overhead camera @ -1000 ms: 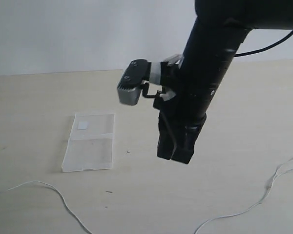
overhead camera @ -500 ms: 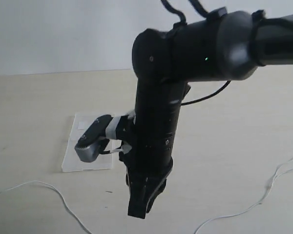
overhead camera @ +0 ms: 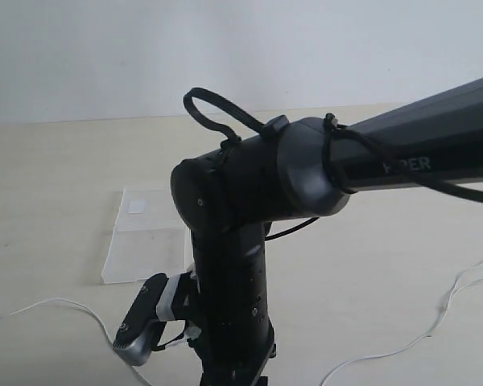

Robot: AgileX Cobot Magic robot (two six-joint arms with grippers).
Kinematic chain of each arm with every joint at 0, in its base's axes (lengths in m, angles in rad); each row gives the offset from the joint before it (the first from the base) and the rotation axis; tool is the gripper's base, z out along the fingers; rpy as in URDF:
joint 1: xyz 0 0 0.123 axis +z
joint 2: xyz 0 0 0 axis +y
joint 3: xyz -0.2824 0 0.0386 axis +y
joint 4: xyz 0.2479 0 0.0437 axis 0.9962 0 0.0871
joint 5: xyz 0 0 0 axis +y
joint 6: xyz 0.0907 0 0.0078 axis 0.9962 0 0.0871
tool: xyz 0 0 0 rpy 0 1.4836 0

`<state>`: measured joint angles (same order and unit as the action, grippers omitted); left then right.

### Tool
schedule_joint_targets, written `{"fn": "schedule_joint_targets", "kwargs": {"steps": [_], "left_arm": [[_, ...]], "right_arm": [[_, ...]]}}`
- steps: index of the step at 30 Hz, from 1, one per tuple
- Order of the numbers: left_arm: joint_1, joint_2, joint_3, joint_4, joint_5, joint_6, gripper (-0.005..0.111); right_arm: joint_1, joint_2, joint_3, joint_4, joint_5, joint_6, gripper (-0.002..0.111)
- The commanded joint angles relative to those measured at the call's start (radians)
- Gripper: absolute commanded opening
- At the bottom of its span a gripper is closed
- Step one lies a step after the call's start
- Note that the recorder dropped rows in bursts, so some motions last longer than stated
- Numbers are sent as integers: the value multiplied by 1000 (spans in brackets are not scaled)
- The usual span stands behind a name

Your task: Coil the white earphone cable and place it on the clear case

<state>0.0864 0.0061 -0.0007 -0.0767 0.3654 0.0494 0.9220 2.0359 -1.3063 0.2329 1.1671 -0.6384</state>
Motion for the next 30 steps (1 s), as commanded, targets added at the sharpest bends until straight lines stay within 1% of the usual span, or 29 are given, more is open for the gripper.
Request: {"fn": "schedule_joint_targets", "kwargs": {"steps": [1, 7, 14, 16, 17, 19, 22, 27, 30], "left_arm": [[2, -6, 1, -12, -11, 1, 0], [2, -6, 1, -12, -11, 1, 0], [2, -6, 1, -12, -11, 1, 0], [2, -6, 1, -12, -11, 1, 0], [2, -6, 1, -12, -11, 1, 0], [2, -6, 1, -12, -11, 1, 0], [2, -6, 1, -12, -11, 1, 0], [2, -6, 1, -12, -11, 1, 0], [2, -6, 1, -12, -11, 1, 0]], "right_arm": [[3, 10, 5, -32, -96, 49, 47], [3, 50, 5, -37, -73, 49, 47], [3, 83, 5, -100, -66, 67, 46], [3, 83, 5, -112, -64, 67, 41], [3, 83, 5, -116, -62, 67, 36], [3, 83, 5, -136, -61, 101, 24], [3, 83, 3, -153, -67, 125, 0], [3, 68, -59, -191, 41, 147, 0], [3, 29, -138, -206, 54, 161, 0]]}}
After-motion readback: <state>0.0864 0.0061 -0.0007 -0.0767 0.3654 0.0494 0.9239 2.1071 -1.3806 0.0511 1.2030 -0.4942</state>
